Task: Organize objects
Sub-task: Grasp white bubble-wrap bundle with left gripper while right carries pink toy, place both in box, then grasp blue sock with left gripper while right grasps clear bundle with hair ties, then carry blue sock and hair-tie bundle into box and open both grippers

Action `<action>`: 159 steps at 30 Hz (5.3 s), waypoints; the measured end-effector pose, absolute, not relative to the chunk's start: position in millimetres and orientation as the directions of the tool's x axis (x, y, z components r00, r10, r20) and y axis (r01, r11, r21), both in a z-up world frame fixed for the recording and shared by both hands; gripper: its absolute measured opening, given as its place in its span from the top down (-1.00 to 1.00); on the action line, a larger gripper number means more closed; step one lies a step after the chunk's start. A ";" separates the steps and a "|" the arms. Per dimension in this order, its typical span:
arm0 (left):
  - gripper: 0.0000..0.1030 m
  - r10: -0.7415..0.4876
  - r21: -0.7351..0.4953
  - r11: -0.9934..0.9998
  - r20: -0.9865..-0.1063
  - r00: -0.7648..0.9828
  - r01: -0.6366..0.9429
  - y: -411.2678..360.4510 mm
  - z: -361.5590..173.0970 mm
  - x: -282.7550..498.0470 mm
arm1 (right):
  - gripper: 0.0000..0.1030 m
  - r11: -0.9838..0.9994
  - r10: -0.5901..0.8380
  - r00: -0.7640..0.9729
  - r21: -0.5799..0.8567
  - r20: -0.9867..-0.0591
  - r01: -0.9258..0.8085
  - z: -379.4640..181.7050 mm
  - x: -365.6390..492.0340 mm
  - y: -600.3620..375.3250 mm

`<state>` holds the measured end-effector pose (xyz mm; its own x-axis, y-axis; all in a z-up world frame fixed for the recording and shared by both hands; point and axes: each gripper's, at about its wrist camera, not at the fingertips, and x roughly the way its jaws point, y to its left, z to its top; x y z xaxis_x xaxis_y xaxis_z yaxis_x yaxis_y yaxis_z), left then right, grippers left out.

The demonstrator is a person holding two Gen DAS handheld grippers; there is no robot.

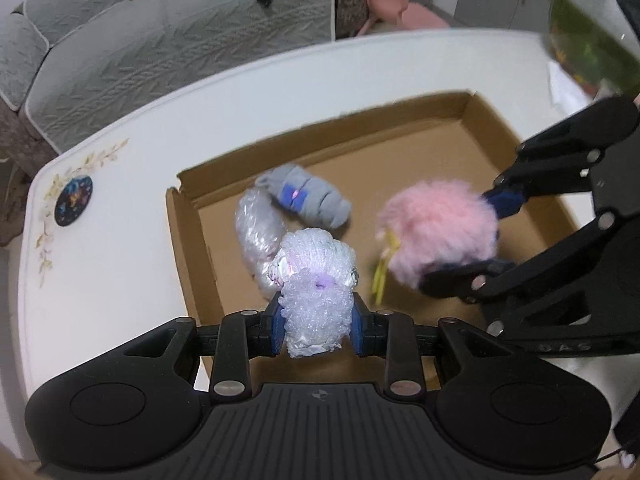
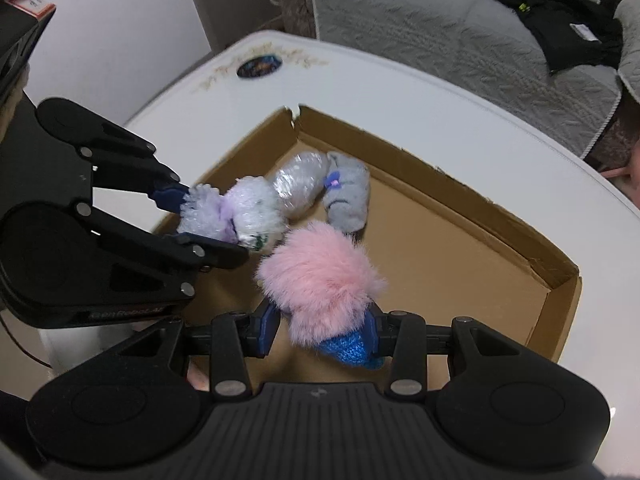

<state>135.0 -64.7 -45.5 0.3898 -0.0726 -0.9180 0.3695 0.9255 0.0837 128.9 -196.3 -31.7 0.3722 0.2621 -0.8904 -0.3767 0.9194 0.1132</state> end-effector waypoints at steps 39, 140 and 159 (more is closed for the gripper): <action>-0.19 0.091 0.209 0.942 -0.913 0.399 0.264 -54.0 -84.3 151.6 | 0.10 0.881 0.219 0.358 0.026 -0.908 -0.473 -63.9 137.4 -180.5; -0.63 -0.014 -0.132 0.954 -0.916 0.401 -0.268 -27.8 -97.3 -58.1 | -0.05 0.926 0.173 0.325 0.040 -0.930 -0.377 -81.8 -38.4 -279.8; -0.09 -0.065 -0.177 0.955 -0.906 0.418 -0.236 -36.4 -60.6 -70.8 | -0.03 0.953 0.204 0.395 0.090 -0.896 -0.289 -54.2 -43.5 -306.5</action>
<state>-70.8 -36.4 -60.6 0.4178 -0.0648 -0.9062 -0.2361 0.9555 -0.1771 -43.5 -306.5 -54.2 0.3948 0.2044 -0.8957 -0.2892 0.9530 0.0900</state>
